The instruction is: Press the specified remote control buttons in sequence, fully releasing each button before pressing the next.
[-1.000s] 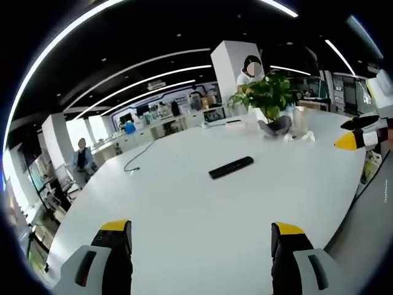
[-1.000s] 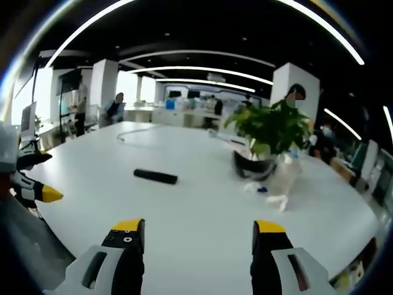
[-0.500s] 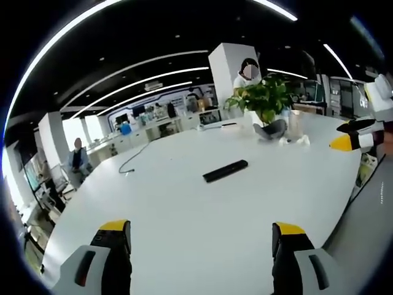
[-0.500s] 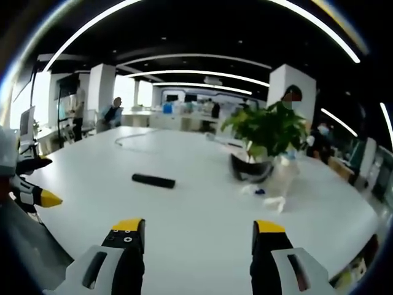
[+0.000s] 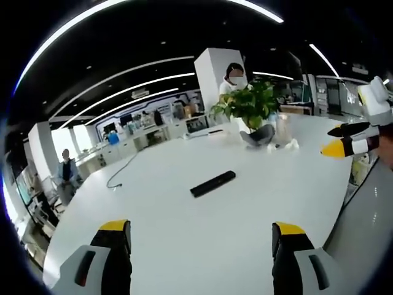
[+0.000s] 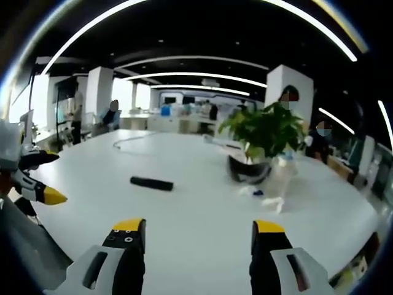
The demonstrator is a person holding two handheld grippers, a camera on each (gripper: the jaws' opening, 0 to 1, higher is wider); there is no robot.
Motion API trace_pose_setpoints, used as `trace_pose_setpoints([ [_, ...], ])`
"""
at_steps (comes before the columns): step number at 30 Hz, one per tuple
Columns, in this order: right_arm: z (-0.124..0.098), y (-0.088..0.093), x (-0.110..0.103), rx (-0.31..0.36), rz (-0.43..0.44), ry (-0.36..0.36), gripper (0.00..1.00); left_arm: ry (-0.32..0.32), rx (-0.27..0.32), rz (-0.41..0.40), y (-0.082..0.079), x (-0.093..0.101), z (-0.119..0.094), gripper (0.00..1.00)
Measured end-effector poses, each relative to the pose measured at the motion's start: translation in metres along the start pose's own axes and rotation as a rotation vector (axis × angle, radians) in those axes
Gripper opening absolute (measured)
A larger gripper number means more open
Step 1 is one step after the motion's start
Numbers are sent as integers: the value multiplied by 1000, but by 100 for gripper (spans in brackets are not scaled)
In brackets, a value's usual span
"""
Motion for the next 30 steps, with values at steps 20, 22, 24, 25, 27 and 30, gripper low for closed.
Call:
trace_pose_setpoints([
  [20, 2, 3, 3, -24, 1, 14, 67, 79, 57, 215, -33, -26, 58, 96],
  [22, 2, 3, 3, -28, 4, 17, 66, 94, 64, 225, -37, -27, 63, 96],
  [24, 1, 3, 4, -29, 5, 19, 66, 125, 63, 222, -42, -28, 72, 94],
  [25, 2, 3, 4, -30, 4, 20, 66, 141, 56, 221, -43, -29, 79, 93],
  [27, 2, 4, 4, -32, 6, 20, 66, 181, 45, 238, -44, -27, 88, 93],
  [30, 2, 4, 4, -35, 4, 23, 66, 235, 13, 260, -47, -25, 103, 91],
])
Point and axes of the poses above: the point that each gripper's makers call its tool centre point, and the gripper's own axes: z roughly forward along the fingers, x roughly to its right, y roughly out of its underside, the point moved 7 cm from there along -z, roughly backward along the fingers, and after that the axes turned 13 degrees about -y, right-handed, at the moved point
